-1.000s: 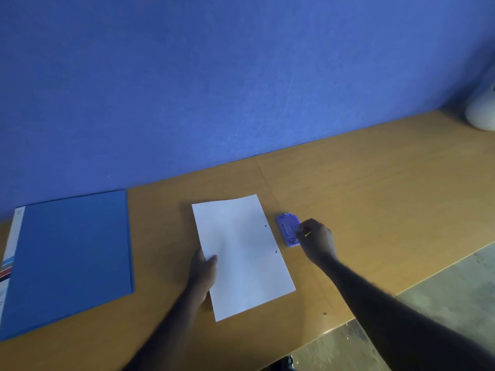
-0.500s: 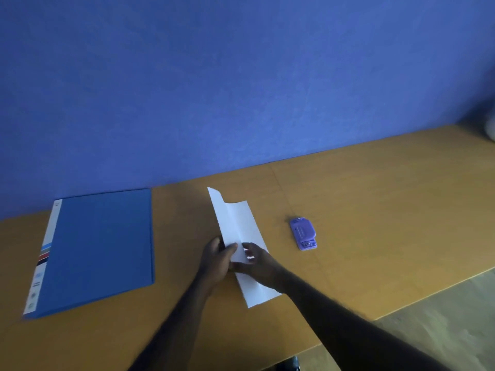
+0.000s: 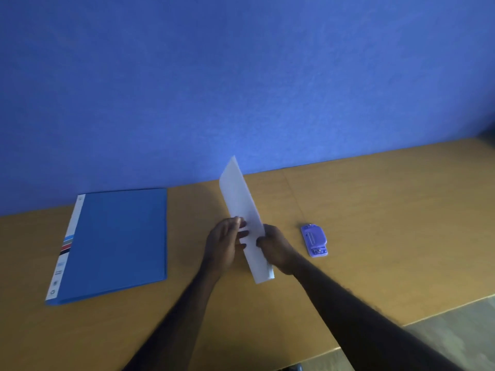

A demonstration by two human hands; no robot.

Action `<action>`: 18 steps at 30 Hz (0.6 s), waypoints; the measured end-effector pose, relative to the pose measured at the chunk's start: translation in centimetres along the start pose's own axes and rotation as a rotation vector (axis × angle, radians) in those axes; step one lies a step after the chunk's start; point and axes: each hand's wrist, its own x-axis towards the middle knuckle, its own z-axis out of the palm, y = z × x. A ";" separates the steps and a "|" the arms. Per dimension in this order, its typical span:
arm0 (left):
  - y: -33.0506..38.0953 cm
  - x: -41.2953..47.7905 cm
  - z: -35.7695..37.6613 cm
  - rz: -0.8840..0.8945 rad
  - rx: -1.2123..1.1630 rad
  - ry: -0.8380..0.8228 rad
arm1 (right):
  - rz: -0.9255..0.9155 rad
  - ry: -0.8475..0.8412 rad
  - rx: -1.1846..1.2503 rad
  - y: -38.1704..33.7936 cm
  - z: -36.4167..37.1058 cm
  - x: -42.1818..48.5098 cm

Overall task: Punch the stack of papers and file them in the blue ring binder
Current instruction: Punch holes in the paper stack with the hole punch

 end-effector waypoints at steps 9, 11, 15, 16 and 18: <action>-6.2 0.3 -4.2 -0.423 0.110 0.101 | 0.239 -0.015 0.479 1.5 -5.6 -1.4; -7.0 0.2 -3.9 -0.410 0.095 0.135 | 0.296 -0.006 0.479 3.1 -6.0 -1.4; -8.6 0.4 -2.5 -0.319 0.358 0.174 | 0.389 0.012 0.459 6.2 -6.8 -1.3; -8.9 0.5 -2.1 -0.314 0.402 0.182 | 0.405 0.043 0.443 6.9 -7.0 -1.1; -9.4 0.6 -1.4 -0.313 0.455 0.198 | 0.417 0.153 0.363 8.1 -7.3 -0.6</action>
